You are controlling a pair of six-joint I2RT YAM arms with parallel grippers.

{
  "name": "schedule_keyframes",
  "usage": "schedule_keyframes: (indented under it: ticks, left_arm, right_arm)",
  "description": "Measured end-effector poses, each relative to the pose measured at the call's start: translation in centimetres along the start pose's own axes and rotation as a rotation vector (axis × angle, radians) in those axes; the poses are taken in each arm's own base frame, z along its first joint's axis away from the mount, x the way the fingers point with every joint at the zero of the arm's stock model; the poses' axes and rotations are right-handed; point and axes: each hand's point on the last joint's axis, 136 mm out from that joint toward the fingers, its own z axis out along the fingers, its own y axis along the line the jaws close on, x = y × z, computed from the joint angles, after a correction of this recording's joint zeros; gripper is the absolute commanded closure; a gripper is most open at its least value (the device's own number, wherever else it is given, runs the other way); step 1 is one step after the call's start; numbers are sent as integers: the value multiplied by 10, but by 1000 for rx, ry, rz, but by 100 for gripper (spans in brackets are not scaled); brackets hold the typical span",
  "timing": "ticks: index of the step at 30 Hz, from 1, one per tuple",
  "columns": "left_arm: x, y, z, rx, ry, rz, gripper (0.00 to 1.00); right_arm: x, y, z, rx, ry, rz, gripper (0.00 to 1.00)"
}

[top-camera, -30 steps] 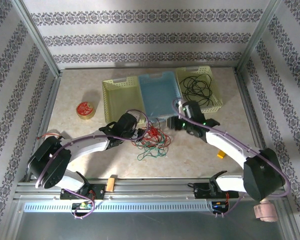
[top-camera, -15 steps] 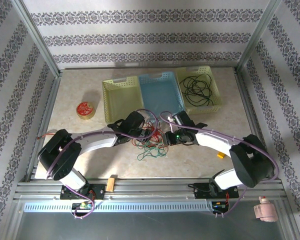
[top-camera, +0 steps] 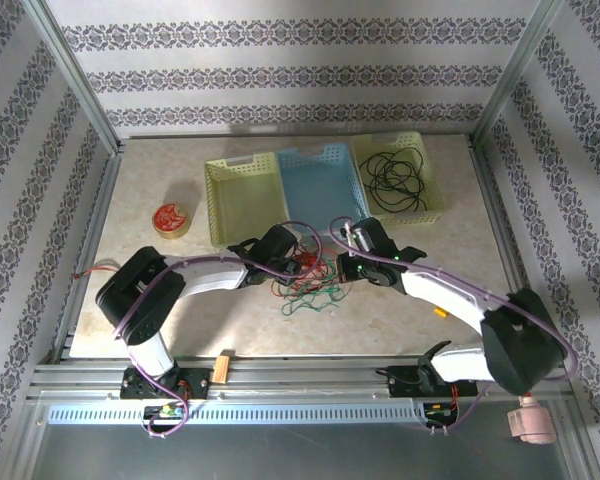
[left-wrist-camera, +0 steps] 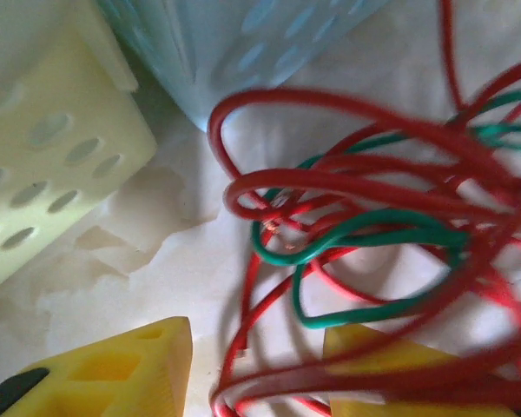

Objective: Untangle the cables

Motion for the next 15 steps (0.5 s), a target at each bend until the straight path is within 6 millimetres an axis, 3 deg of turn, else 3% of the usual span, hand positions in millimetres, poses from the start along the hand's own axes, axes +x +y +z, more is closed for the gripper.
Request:
schedule_keyframes:
  ticks: [4, 7, 15]
  left_arm:
    - [2, 5, 9, -41, 23, -2, 92]
    - [0, 9, 9, -66, 19, -7, 100]
    - [4, 15, 8, -95, 26, -10, 100]
  right_arm:
    - [-20, -11, -27, 73, -135, 40, 100]
    - [-29, -25, -44, 144, -217, 78, 100]
    - [-42, -77, -91, 357, -389, 207, 100]
